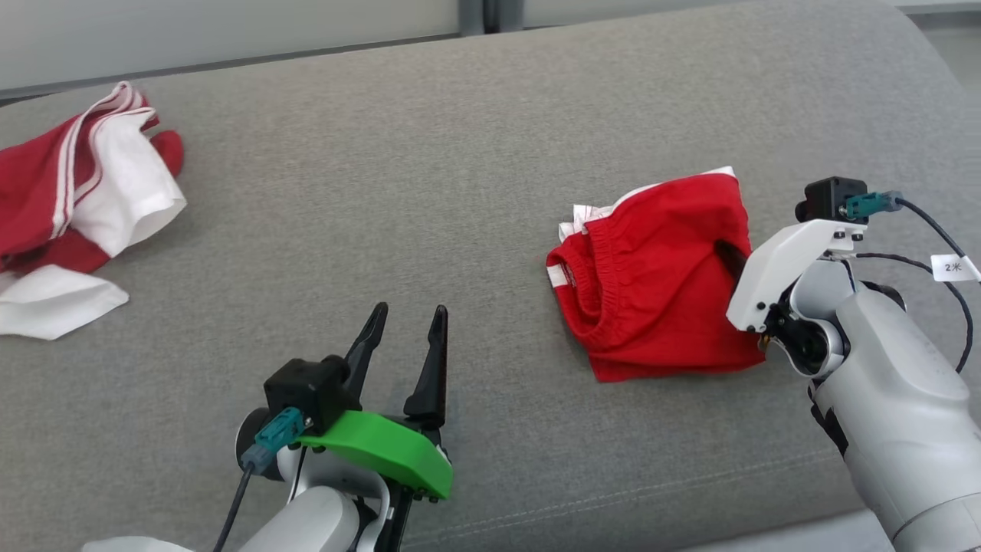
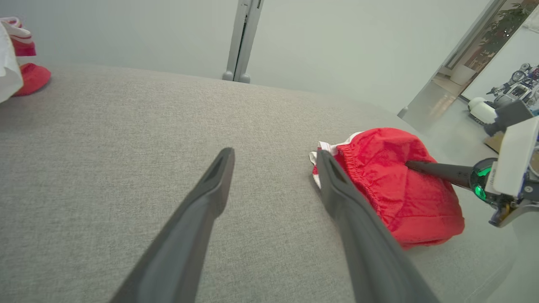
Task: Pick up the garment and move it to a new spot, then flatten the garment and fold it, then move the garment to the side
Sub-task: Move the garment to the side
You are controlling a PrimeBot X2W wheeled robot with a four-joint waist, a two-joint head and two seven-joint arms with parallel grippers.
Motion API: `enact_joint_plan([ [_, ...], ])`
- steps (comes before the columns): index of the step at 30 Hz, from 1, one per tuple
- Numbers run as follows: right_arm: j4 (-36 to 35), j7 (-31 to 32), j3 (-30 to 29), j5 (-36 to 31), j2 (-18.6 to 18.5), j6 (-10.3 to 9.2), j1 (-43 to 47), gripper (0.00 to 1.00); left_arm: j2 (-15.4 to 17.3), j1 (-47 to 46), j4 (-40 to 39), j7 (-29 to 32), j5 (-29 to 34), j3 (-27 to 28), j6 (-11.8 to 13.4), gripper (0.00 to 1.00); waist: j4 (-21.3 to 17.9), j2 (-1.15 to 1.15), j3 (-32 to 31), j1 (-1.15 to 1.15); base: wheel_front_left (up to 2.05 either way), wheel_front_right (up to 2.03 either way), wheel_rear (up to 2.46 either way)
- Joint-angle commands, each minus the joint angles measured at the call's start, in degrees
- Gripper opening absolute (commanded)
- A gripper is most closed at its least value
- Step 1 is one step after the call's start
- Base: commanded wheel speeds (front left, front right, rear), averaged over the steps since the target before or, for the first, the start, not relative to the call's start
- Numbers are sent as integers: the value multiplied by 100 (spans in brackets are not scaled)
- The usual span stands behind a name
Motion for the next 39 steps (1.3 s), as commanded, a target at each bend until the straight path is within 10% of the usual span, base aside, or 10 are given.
enact_joint_plan([
  [1,37,-62,65,22,-54,-2,-126,0,-9,-141,6,12,73,7,-24,100,-653,0,204,0,0,0,0],
  [21,517,-561,295,260,-275,-2,-1031,0,214,-611,-237,129,226,134,79,100,-817,0,822,0,0,0,0],
  [39,1155,-1028,153,133,-1695,-3,-2211,0,723,-1233,-1266,742,753,70,475,100,-626,0,2000,0,0,0,0],
])
